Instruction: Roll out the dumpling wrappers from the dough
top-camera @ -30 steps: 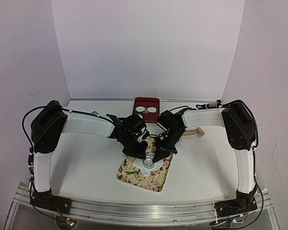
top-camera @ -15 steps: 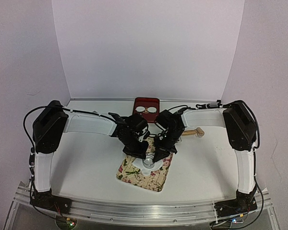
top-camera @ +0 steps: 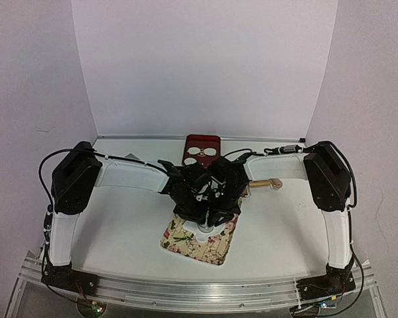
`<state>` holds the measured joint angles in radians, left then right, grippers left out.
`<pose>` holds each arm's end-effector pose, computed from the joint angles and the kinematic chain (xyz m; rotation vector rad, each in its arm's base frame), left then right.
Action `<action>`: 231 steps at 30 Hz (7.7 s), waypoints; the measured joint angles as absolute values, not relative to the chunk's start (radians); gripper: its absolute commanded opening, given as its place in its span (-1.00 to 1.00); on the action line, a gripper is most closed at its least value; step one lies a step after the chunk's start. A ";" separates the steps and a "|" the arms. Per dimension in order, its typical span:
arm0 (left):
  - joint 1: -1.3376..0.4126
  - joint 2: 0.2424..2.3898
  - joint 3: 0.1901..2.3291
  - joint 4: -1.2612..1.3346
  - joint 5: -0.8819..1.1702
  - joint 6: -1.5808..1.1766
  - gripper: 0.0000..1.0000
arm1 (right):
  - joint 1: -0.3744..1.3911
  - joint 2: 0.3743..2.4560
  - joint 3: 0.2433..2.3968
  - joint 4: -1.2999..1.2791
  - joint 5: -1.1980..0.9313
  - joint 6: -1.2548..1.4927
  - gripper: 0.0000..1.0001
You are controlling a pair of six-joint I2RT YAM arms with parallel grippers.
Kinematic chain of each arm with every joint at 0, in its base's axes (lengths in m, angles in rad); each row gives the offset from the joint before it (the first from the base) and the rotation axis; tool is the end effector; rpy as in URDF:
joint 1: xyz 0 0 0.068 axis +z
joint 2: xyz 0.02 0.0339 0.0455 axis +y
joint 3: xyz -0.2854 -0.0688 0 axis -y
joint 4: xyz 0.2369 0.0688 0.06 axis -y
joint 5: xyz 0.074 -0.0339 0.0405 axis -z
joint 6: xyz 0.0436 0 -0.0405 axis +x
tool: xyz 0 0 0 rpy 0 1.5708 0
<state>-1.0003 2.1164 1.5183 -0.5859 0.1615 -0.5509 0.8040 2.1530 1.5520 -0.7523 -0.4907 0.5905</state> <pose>0.2327 -0.3756 0.1653 0.6965 2.8395 -0.5698 0.2839 0.3243 0.1576 0.3870 -2.8691 -0.7584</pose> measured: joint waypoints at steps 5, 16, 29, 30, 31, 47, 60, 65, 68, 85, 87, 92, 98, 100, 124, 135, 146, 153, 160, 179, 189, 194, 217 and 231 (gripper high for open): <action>-1.003 2.106 1.518 -0.596 0.142 -0.550 -0.22 | 0.808 2.144 1.552 -0.744 -0.471 0.594 -0.26; -1.017 2.055 1.492 -0.632 0.072 -0.551 0.25 | 0.816 2.115 1.551 -0.736 -0.365 0.596 -0.23; -1.021 1.903 1.432 -0.629 0.042 -0.565 0.39 | 0.822 2.113 1.562 -0.739 -0.304 0.596 -0.58; -1.019 1.892 1.425 -0.629 0.041 -0.570 0.39 | 0.822 2.113 1.563 -0.740 -0.304 0.594 -0.62; -1.016 1.881 1.412 -0.629 0.042 -0.575 0.39 | 0.823 2.113 1.564 -0.740 -0.303 0.593 -0.65; -0.884 1.876 1.307 -0.578 0.184 -0.569 0.38 | 0.823 2.113 1.585 -0.762 -0.271 0.556 -0.49; -0.885 1.920 1.310 -0.570 0.217 -0.547 0.38 | 0.830 2.101 1.606 -0.787 -0.233 0.511 0.50; -0.885 1.920 1.310 -0.567 0.216 -0.548 0.39 | 0.855 2.053 1.607 -0.791 -0.198 0.486 0.68; -0.884 1.920 1.310 -0.567 0.210 -0.552 0.40 | 0.878 2.044 1.616 -0.790 -0.180 0.471 0.71; -0.860 1.910 1.288 -0.566 0.181 -0.605 0.40 | 0.964 2.109 1.657 -0.843 -0.082 0.445 0.62; -0.860 1.907 1.281 -0.567 0.181 -0.605 0.40 | 0.964 2.118 1.665 -0.850 -0.069 0.446 0.60; -0.860 1.898 1.278 -0.567 0.180 -0.605 0.40 | 0.961 2.144 1.677 -0.860 -0.057 0.446 0.66; -0.860 1.882 1.267 -0.567 0.181 -0.604 0.40 | 0.962 2.147 1.694 -0.863 -0.056 0.447 0.68; -0.860 1.882 1.267 -0.567 0.181 -0.604 0.40 | 0.964 2.147 1.702 -0.863 -0.056 0.447 0.69; -0.860 1.882 1.267 -0.569 0.189 -0.600 0.40 | 0.967 2.183 1.782 -0.907 -0.045 0.490 0.66; -0.857 1.882 1.267 -0.570 0.192 -0.594 0.39 | 0.966 2.213 1.791 -0.917 -0.066 0.489 0.37; -0.857 1.884 1.267 -0.570 0.200 -0.591 0.39 | 0.966 2.213 1.791 -0.921 -0.073 0.485 0.17; -0.857 1.886 1.267 -0.569 0.207 -0.591 0.39 | 0.966 2.213 1.791 -0.922 -0.076 0.483 0.13; -0.857 1.887 1.267 -0.568 0.208 -0.591 0.38 | 0.966 2.215 1.790 -0.922 -0.077 0.478 -0.03; -0.857 1.924 1.208 -0.411 0.303 -0.576 0.04 | 0.967 2.200 1.747 -0.880 -0.074 0.476 -0.27; -0.859 1.958 1.195 -0.292 0.348 -0.574 -0.17 | 0.967 2.199 1.744 -0.875 -0.072 0.476 -0.28; -0.859 1.969 1.195 -0.257 0.367 -0.574 -0.17 | 0.967 2.199 1.744 -0.875 -0.072 0.476 -0.28; -0.857 2.010 1.196 -0.209 0.430 -0.575 -1.00 | 0.966 2.199 1.744 -0.900 -0.062 0.479 -0.28; -0.871 1.958 1.145 -0.219 0.364 -0.621 -1.00 | 0.977 2.200 1.744 -0.895 -0.034 0.491 -0.29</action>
<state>-0.8708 1.9585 1.1453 -0.2192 0.3639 -0.6211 0.9771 2.2004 1.7435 -0.8946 -0.0341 0.4910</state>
